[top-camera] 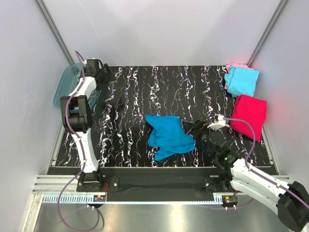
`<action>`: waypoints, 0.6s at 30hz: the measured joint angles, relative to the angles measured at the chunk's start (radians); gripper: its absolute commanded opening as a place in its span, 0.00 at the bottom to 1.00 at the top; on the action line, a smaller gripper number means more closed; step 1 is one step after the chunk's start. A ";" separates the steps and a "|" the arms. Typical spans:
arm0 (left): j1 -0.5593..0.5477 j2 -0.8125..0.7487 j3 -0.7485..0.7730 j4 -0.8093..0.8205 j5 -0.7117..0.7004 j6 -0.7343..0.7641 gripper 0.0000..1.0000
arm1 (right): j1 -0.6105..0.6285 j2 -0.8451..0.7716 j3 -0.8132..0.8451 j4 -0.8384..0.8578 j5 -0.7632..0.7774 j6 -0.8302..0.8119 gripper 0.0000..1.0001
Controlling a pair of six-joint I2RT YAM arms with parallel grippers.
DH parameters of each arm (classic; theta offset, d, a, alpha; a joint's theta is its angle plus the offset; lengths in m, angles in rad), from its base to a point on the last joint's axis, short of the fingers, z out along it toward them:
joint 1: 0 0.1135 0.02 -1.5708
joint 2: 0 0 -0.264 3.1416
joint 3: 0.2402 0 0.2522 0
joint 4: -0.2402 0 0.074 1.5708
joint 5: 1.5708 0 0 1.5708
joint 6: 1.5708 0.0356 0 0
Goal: Fold and stack the t-shirts
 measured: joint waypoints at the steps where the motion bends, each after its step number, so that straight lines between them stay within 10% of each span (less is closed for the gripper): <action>1: 0.000 -0.010 -0.014 0.002 0.005 -0.006 0.99 | 0.000 0.002 0.000 0.001 0.000 -0.001 0.97; 18: -0.291 -1.005 -0.507 0.089 -0.171 -0.056 0.99 | 0.000 0.040 0.000 0.026 -0.028 -0.001 0.97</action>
